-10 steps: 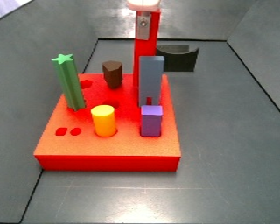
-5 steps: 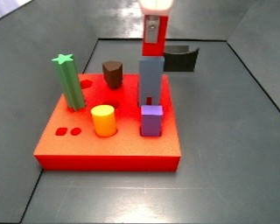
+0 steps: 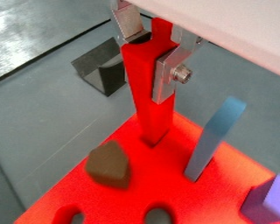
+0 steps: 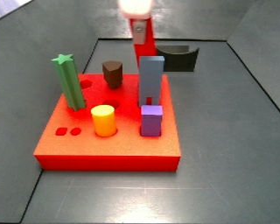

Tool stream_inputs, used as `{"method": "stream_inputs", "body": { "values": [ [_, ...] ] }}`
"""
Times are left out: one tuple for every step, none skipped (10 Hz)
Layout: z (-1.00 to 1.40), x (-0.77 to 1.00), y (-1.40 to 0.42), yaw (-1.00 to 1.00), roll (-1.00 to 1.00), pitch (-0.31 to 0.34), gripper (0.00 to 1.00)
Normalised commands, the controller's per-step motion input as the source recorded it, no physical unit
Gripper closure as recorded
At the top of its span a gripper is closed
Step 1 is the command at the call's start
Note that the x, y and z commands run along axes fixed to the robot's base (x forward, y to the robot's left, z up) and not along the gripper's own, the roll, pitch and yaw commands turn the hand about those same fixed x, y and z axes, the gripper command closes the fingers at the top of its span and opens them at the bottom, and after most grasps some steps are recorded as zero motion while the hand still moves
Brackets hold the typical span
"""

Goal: Pick up the arch object. Move up. Move to above the board. Insert the arch object.
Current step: Insert the arch object.

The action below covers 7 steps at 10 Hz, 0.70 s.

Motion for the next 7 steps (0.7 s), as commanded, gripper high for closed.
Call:
{"method": "stream_inputs", "body": {
  "values": [
    [-0.30,-0.06,0.00,-0.14,-0.02,-0.023,1.00],
    [-0.15,0.13,-0.01,-0.14,0.02,0.090,1.00],
    [0.04,0.06,-0.01,-0.18,0.12,0.203,1.00],
    [0.18,0.00,0.00,-0.17,0.13,0.227,1.00],
    [0.25,0.00,-0.02,-0.16,0.18,0.237,1.00],
    [0.21,-0.03,-0.05,-0.14,0.18,0.219,1.00],
    [0.06,0.00,-0.06,-0.09,0.13,0.174,1.00]
  ]
}}
